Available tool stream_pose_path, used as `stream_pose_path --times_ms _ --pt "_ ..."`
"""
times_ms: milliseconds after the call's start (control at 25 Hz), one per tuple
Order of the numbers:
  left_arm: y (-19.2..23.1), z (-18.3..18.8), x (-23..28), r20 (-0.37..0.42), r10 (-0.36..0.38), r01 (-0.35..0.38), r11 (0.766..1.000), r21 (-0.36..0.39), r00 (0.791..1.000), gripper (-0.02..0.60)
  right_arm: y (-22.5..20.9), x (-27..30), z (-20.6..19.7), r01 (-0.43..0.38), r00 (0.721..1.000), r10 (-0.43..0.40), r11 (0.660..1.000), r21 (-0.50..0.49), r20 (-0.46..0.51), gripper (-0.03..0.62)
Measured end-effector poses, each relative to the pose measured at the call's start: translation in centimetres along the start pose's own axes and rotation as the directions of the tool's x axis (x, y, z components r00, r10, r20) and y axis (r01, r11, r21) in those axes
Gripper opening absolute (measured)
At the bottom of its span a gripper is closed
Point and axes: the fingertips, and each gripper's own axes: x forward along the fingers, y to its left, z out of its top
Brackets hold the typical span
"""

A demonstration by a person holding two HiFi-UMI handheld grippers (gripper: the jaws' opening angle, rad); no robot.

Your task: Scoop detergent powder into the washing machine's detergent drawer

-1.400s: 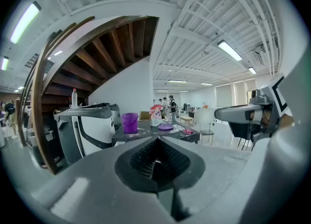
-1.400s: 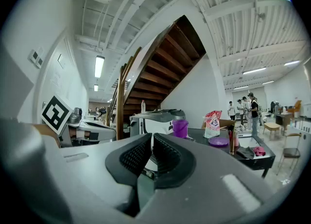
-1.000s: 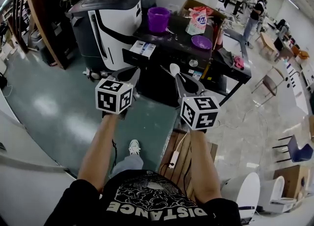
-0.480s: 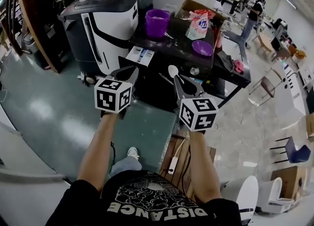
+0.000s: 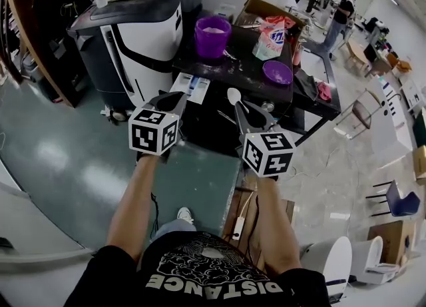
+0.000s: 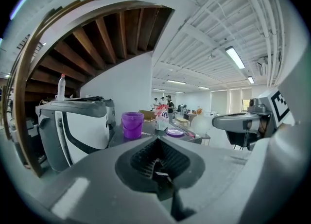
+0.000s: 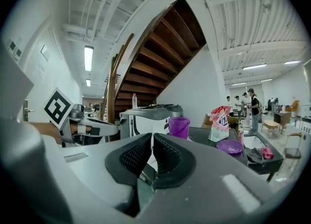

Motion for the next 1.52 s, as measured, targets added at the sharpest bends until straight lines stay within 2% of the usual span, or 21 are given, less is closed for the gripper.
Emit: stream_pose_path --times_ms 720,1120,1520 --pt "7.5 0.9 4.3 -0.034 -0.072 0.073 0.997 0.001 0.997 0.000 0.9 8.9 1.9 0.055 0.998 -0.055 0.998 0.002 -0.030 0.037" --pt "9.4 1.3 6.3 -0.036 -0.109 0.109 0.994 0.002 0.993 0.000 0.7 11.3 1.9 0.082 0.996 -0.081 0.997 0.014 -0.035 0.037" --pt "10.7 2.0 9.0 -0.035 -0.110 0.111 0.994 0.025 0.993 0.000 -0.8 14.0 2.2 0.079 0.997 -0.079 0.997 0.014 -0.015 0.037"
